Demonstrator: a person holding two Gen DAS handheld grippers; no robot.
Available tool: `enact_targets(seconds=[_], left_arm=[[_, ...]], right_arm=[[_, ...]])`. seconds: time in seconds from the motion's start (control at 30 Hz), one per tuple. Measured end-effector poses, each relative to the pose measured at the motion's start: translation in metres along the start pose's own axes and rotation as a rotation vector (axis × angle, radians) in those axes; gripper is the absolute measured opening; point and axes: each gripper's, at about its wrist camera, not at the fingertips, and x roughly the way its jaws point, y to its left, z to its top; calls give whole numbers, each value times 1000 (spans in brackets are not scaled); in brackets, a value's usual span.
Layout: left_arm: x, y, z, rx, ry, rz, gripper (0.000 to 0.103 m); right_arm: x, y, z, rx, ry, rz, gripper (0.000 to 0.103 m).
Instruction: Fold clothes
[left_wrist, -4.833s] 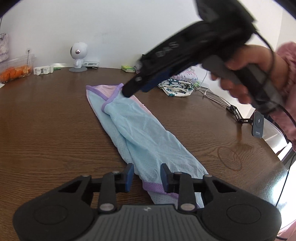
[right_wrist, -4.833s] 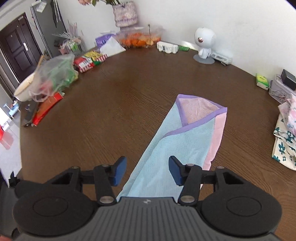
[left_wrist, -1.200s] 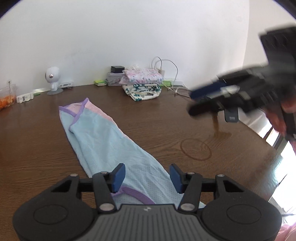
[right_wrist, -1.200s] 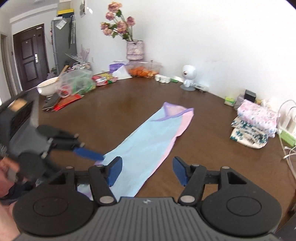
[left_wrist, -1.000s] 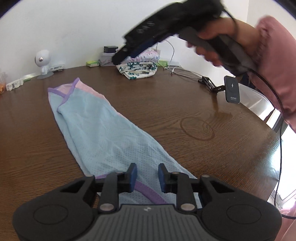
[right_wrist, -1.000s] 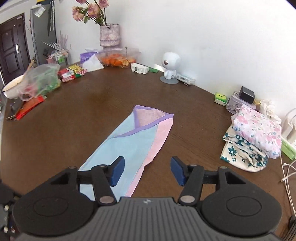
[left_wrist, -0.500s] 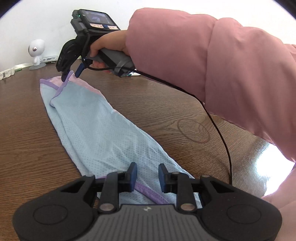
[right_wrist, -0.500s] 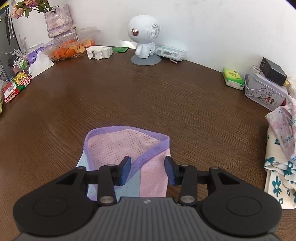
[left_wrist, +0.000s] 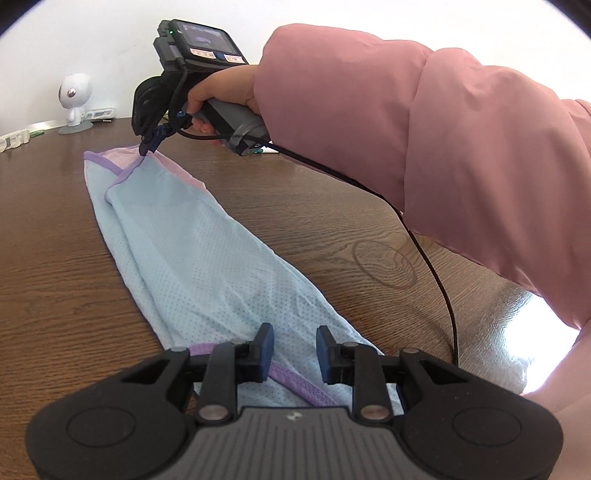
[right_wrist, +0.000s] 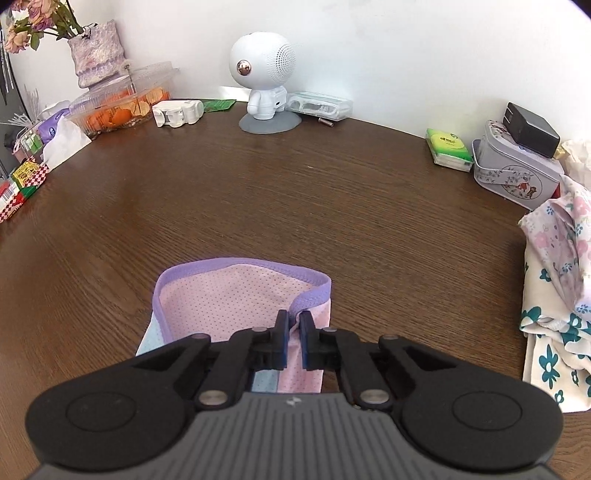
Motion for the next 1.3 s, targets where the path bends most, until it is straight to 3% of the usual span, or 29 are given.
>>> enact_targets(seconds=[0.1,0.13,0.2,0.23,0.33,0.4,0.5,0.6,0.87,1.1,1.3], left_arm=[[-2,1,1,-13,0,-6,26],[-2,2,1,-21,-1,-12,28],[-4,4,2,-45,-6,-28,37],[-5,4,3,-53,-15,-32,39],[-15,2,6,-57,-58,-25,49],[-25,0,8,-62,-94,-13,59],[-42,-4,8,-66,-146,38,81],[-58,-10,5,-75,-181,92,93],[-88,-39,-22,-88,-202,164,99],[-102,-66,-56,-80,-199,187,99],[-102,-83,-74,-42,-177,220,99]], right_arm=[[-5,-3,-2,13,-12,29,6],[-9,-5,-2,29,-24,48,11],[-22,-9,-3,78,-62,79,33],[-33,-11,-4,92,-87,95,54],[-68,-14,-12,79,-143,135,61],[-100,-16,-24,65,-185,178,77],[-153,-13,-51,8,-259,226,102],[-205,-7,-89,-70,-314,253,103],[-303,10,-215,-205,-333,302,103],[-339,38,-319,-363,-361,264,103],[-337,49,-365,-416,-349,254,103]])
